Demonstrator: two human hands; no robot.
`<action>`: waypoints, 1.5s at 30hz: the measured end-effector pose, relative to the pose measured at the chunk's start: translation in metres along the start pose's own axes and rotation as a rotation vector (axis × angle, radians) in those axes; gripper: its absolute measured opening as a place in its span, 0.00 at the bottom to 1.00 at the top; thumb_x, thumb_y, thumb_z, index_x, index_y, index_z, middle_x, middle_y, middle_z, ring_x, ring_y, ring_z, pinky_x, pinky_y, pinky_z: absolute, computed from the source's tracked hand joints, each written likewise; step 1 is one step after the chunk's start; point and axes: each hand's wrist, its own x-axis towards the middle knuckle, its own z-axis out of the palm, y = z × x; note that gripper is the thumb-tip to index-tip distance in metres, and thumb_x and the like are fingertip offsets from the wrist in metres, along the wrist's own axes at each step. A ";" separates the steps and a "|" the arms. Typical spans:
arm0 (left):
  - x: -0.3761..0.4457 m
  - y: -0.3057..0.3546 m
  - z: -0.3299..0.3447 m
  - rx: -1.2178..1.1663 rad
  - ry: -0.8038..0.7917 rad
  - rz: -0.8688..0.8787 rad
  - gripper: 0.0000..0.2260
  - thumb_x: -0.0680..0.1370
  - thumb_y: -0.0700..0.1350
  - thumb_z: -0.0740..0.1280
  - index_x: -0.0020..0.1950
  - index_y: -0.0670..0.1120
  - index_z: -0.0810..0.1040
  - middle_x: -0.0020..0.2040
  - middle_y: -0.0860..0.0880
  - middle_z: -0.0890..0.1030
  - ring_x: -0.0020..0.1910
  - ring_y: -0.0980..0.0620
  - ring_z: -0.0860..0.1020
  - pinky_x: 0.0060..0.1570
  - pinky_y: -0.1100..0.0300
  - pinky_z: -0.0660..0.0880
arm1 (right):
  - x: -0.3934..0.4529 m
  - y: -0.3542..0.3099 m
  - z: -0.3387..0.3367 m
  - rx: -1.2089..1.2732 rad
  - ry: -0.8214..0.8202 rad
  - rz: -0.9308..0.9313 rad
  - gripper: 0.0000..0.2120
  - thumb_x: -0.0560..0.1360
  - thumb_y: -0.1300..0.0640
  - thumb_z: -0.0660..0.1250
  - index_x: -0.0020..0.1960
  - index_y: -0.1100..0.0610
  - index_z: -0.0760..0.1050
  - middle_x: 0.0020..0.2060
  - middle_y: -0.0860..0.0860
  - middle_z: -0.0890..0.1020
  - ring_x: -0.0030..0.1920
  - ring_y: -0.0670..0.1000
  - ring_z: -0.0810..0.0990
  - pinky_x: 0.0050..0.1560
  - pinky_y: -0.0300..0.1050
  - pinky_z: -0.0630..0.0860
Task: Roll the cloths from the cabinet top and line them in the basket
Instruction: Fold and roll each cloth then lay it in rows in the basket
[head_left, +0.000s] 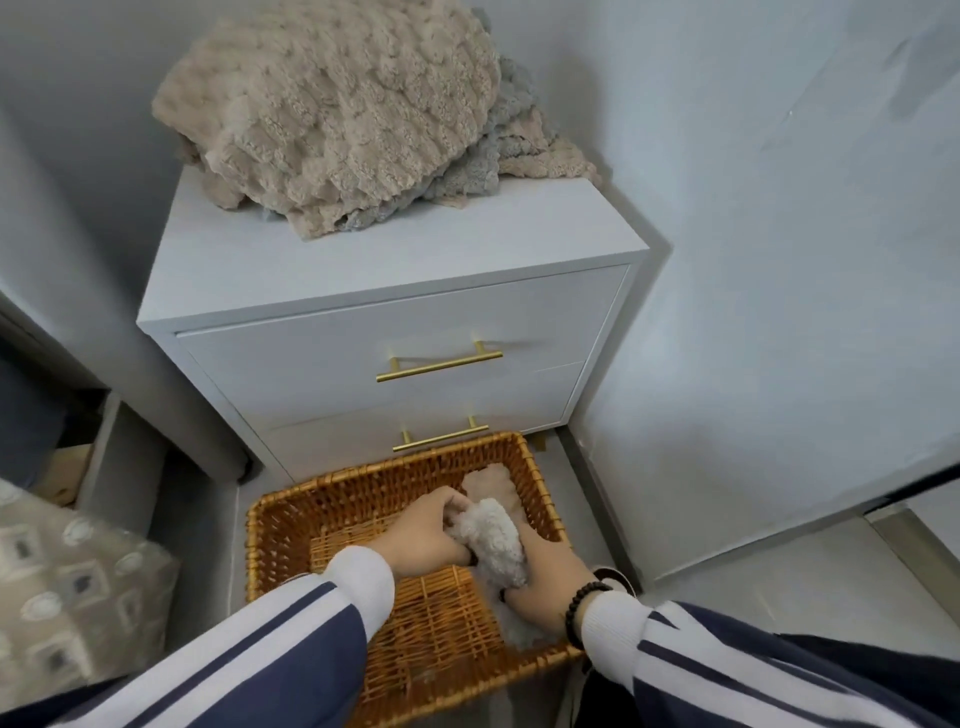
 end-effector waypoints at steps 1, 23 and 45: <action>0.007 -0.008 0.005 -0.022 0.015 -0.039 0.25 0.67 0.37 0.75 0.60 0.48 0.71 0.55 0.49 0.76 0.50 0.52 0.78 0.48 0.59 0.79 | 0.007 0.003 0.008 0.019 0.009 0.027 0.29 0.72 0.52 0.62 0.71 0.46 0.60 0.60 0.52 0.77 0.59 0.56 0.77 0.61 0.50 0.74; 0.121 -0.047 0.057 -0.199 0.150 -0.256 0.08 0.75 0.38 0.64 0.51 0.49 0.72 0.43 0.50 0.77 0.48 0.50 0.77 0.50 0.57 0.75 | 0.078 0.042 0.087 0.105 -0.094 0.333 0.16 0.76 0.52 0.60 0.63 0.50 0.67 0.54 0.51 0.78 0.52 0.53 0.79 0.54 0.49 0.78; 0.190 -0.039 0.075 -0.158 0.362 -0.499 0.19 0.74 0.44 0.65 0.64 0.39 0.73 0.62 0.39 0.76 0.59 0.40 0.76 0.56 0.54 0.75 | 0.094 0.054 0.096 0.051 -0.081 0.366 0.22 0.77 0.54 0.62 0.69 0.52 0.63 0.60 0.53 0.77 0.58 0.55 0.78 0.57 0.45 0.76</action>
